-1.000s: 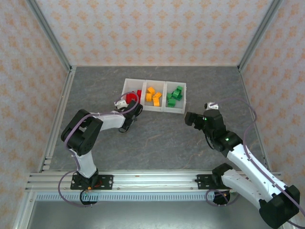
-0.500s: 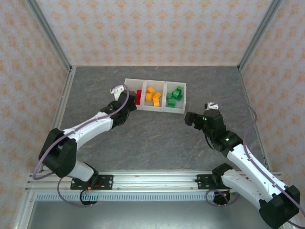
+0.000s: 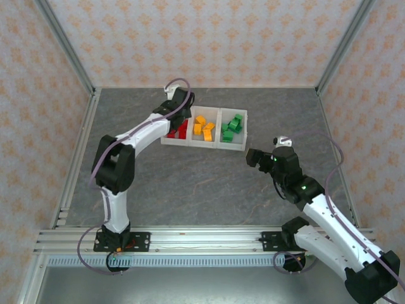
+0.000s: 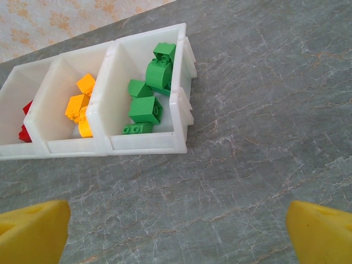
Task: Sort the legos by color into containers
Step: Place the lego in the container, then reset both arms
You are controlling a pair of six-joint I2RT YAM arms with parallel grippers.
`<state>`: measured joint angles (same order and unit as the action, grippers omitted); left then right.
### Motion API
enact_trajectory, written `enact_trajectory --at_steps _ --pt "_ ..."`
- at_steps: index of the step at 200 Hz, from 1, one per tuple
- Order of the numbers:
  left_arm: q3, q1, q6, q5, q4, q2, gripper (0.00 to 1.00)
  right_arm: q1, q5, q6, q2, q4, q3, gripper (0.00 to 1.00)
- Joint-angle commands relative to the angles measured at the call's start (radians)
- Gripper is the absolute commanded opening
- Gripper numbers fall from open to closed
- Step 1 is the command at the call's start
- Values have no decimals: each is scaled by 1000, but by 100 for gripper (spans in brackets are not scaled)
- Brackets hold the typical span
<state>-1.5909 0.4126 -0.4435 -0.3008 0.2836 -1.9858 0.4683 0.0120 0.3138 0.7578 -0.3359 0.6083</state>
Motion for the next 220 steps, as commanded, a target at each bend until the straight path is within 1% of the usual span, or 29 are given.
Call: enact_trajectory --at_steps 1,26,45,57,84,99,127,147,165,175,189,204,212,220 --pt "-112 -19 36 9 88 -85 31 -2 31 -8 4 3 -9 100" --pt "-197 -38 40 17 107 -167 31 -2 35 -9 8 4 -14 100" --pt "-251 -56 22 41 127 -205 37 -2 37 -8 11 7 -16 100" --pt "-265 -65 6 66 125 -208 43 -2 39 -9 16 9 -16 100" --pt "-249 -69 -8 80 101 -168 65 -2 42 -7 23 3 -12 100" --pt "-198 -69 -6 88 63 -110 67 -2 43 -7 23 1 -11 100" --pt "16 -69 12 110 -80 69 74 -2 45 -4 23 1 -9 100" --pt "220 -69 31 99 -206 266 81 -2 55 1 24 3 -5 100" --pt "424 -69 59 79 -332 453 85 -2 92 16 27 14 5 100" --pt "549 -70 69 58 -414 561 89 -2 119 19 27 35 5 100" --pt "722 -72 68 10 -524 709 94 -2 165 2 20 103 -15 100" --pt "909 -79 75 -44 -650 867 97 -2 267 -36 16 210 -48 100" --pt "1004 -80 88 -85 -723 937 99 -2 307 -77 15 295 -82 100" --pt "1088 -82 101 -127 -795 997 99 -2 356 -119 11 405 -127 100"
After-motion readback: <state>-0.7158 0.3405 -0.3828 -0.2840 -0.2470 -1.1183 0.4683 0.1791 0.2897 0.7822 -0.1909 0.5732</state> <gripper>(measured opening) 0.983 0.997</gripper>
